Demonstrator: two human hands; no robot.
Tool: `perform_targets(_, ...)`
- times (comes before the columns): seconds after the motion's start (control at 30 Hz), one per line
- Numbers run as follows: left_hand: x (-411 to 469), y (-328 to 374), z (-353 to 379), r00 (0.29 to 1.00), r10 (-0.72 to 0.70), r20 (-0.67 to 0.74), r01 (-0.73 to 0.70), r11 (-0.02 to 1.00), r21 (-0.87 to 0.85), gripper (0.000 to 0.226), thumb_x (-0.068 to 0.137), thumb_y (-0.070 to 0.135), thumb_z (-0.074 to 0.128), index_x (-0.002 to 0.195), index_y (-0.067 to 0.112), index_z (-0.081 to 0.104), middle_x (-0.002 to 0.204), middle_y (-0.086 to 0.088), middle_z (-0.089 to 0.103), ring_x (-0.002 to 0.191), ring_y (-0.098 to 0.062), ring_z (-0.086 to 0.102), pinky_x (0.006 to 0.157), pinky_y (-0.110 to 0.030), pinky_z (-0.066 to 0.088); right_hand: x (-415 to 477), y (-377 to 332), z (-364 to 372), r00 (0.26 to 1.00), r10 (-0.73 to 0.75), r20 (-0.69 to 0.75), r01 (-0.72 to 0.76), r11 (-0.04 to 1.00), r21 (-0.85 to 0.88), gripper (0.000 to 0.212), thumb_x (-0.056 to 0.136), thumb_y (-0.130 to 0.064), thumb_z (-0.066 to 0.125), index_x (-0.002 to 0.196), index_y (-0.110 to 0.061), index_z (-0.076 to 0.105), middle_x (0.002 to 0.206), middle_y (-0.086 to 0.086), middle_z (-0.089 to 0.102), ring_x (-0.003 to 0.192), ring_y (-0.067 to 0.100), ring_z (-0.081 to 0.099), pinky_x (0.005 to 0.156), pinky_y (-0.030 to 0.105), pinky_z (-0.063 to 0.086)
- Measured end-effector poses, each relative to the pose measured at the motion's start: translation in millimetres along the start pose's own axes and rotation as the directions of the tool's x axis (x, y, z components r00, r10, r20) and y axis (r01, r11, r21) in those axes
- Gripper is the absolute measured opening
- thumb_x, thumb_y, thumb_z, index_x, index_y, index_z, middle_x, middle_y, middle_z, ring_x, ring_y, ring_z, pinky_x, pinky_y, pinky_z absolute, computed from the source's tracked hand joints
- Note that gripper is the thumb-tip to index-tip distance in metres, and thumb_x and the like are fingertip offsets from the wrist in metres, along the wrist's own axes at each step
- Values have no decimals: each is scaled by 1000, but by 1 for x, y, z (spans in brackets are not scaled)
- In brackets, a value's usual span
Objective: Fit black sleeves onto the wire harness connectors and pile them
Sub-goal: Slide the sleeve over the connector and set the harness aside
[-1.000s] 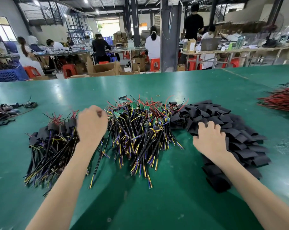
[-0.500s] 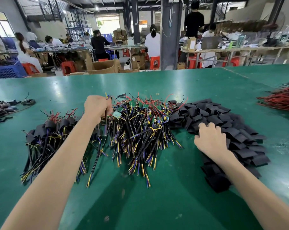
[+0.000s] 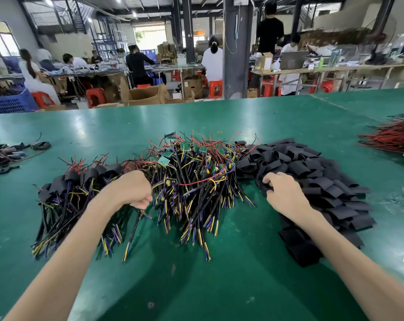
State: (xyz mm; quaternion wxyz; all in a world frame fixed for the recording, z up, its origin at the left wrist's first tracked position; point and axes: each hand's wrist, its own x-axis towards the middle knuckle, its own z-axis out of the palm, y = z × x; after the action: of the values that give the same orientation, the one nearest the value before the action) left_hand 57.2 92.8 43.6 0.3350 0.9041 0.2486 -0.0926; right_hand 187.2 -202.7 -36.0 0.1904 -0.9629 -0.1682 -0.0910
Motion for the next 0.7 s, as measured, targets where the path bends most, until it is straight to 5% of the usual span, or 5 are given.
perform_targets(0.03, 2, -2, 4, 997, 10, -82, 3, 987, 161, 4, 89, -2, 47, 87, -2, 51, 81, -16, 55, 68, -22, 54, 63, -33, 46, 0, 0, 1, 1000, 4, -3, -4, 1000, 18, 29, 81, -11, 60, 110, -10, 60, 105, 11, 57, 102, 31, 54, 80, 32, 39)
perform_targets(0.17, 10, -10, 23, 891, 377, -254, -245, 870, 429, 67, 81, 18, 64, 141, 18, 33, 136, -10, 38, 128, -28, 32, 107, -45, 32, 1, 3, 4, 998, -11, 64, 12, 1000, -22, 35, 84, -32, 66, 112, -13, 57, 107, 10, 58, 108, 29, 46, 85, 32, 36)
perform_targets(0.43, 21, -14, 47, 659, 652, -376, -497, 752, 433, 21, 87, 22, 65, 108, 20, 66, 89, 8, 55, 96, -20, 45, 90, -38, 36, 2, 0, 0, 987, -94, 131, 94, 996, 0, 40, 91, -23, 59, 127, -8, 49, 118, 13, 51, 114, 28, 41, 91, 31, 33)
perform_targets(0.57, 18, -18, 50, 505, 764, -402, -571, 644, 509, 31, 87, -3, 60, 113, 12, 67, 91, -8, 58, 89, -29, 51, 82, -42, 43, -3, -13, -4, 974, -225, 34, 218, 966, 140, 36, 92, -12, 57, 127, -5, 51, 107, 12, 44, 109, 30, 42, 89, 29, 28)
perform_targets(0.7, 13, -22, 55, 481, 795, -368, -615, 606, 504, 42, 85, -13, 56, 118, 12, 64, 100, -7, 49, 90, -19, 44, 81, -27, 38, -11, -26, -11, 939, -339, -61, 344, 911, 225, 33, 87, -3, 60, 119, -2, 53, 109, 15, 48, 106, 31, 45, 98, 34, 31)
